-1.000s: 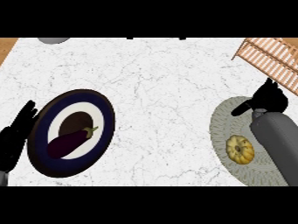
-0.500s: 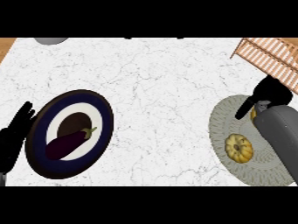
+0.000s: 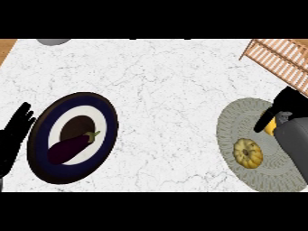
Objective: Pick the lemon from the placemat and place it in the tiered shelf
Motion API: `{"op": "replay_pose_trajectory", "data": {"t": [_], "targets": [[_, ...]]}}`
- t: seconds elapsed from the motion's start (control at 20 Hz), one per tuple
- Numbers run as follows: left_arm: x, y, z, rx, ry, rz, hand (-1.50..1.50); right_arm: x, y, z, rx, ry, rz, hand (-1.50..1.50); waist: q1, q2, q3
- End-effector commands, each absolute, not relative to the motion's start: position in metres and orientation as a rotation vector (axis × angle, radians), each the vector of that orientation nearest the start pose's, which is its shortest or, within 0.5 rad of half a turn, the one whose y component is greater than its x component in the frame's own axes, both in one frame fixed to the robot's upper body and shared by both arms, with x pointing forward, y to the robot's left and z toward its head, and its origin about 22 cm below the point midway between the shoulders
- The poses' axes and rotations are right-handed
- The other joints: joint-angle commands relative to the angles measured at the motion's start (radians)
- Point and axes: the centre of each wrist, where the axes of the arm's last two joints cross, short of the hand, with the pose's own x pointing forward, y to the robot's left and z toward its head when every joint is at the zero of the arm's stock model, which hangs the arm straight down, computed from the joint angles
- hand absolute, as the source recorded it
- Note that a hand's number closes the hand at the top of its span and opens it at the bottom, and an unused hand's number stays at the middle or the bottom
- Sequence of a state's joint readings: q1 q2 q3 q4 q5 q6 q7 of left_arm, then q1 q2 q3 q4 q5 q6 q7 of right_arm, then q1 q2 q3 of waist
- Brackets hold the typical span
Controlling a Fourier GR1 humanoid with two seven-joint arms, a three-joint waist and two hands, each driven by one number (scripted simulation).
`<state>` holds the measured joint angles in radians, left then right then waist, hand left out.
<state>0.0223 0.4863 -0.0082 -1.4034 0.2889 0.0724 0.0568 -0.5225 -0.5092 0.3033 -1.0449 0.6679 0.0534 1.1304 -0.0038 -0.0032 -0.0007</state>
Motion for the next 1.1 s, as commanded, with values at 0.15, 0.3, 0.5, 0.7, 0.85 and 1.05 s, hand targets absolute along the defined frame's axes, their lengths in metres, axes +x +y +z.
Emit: {"op": "replay_pose_trajectory", "data": {"t": [0.15, 0.3, 0.5, 0.7, 0.85, 1.05], "targets": [[0.24, 0.338, -0.007, 0.266, -1.34, -0.036, 0.0, 0.336, -0.299, 0.023, -1.25, -0.226, 0.517, -1.5, 0.0, 0.003, 0.0], [0.236, 0.361, -0.003, 0.235, -1.312, -0.039, 0.0, 0.336, -0.309, 0.023, -1.265, -0.248, 0.548, -1.5, 0.003, 0.003, 0.0], [0.233, 0.34, -0.009, 0.235, -1.338, -0.053, 0.0, 0.346, -0.307, 0.006, -1.241, -0.244, 0.536, -1.5, 0.01, 0.004, 0.001], [0.23, 0.345, 0.01, 0.252, -1.326, -0.037, 0.0, 0.334, -0.312, 0.011, -1.225, -0.22, 0.512, -1.5, 0.007, 0.002, 0.001], [0.237, 0.352, -0.013, 0.277, -1.356, -0.038, 0.0, 0.341, -0.328, -0.002, -1.2, -0.238, 0.484, 1.5, 0.008, 0.005, 0.001], [0.234, 0.361, 0.005, 0.253, -1.332, -0.046, 0.0, 0.328, -0.31, -0.015, -1.196, -0.261, 0.54, 1.5, 0.007, 0.003, 0.001]]}}
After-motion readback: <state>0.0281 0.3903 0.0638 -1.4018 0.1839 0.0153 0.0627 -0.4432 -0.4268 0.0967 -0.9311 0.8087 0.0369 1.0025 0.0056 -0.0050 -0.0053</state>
